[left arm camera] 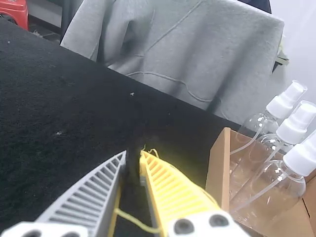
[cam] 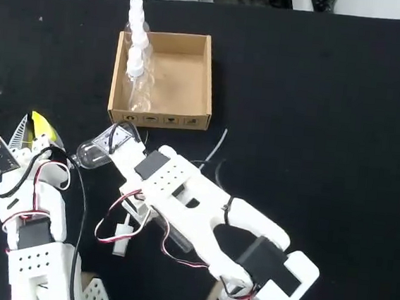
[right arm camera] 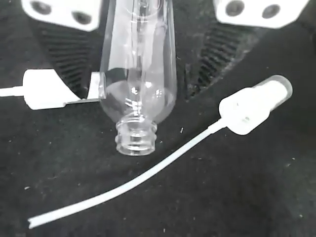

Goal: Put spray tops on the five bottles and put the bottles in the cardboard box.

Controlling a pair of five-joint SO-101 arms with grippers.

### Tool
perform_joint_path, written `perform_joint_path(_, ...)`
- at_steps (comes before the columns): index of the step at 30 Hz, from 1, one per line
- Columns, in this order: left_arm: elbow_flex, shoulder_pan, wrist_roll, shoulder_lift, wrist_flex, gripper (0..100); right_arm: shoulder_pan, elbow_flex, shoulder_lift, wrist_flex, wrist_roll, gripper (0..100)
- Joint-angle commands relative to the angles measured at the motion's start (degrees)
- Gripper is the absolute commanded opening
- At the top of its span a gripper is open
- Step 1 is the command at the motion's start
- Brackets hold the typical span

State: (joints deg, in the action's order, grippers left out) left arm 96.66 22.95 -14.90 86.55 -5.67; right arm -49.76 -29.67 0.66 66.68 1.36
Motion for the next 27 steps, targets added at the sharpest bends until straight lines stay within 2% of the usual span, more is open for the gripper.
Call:
perform_joint_path(1,1.27,0.22,0.44,0.18,-0.18,4,1.49,1.80,-0.57,-0.88,0.18,24.8)
perform_joint_path(14,1.27,0.22,0.44,0.18,-0.18,4,1.58,-1.27,-0.57,-0.88,0.18,24.4)
perform_joint_path(19,1.27,0.22,0.44,0.18,-0.18,4,1.76,-1.45,-0.57,-0.88,0.26,17.3)
perform_joint_path(24,1.27,0.31,0.44,0.18,-0.18,4,1.76,-1.45,-0.66,-0.35,0.35,15.4)
perform_joint_path(27,1.27,0.31,0.44,0.18,-0.18,4,1.85,-1.45,-1.19,-0.35,0.53,9.1)
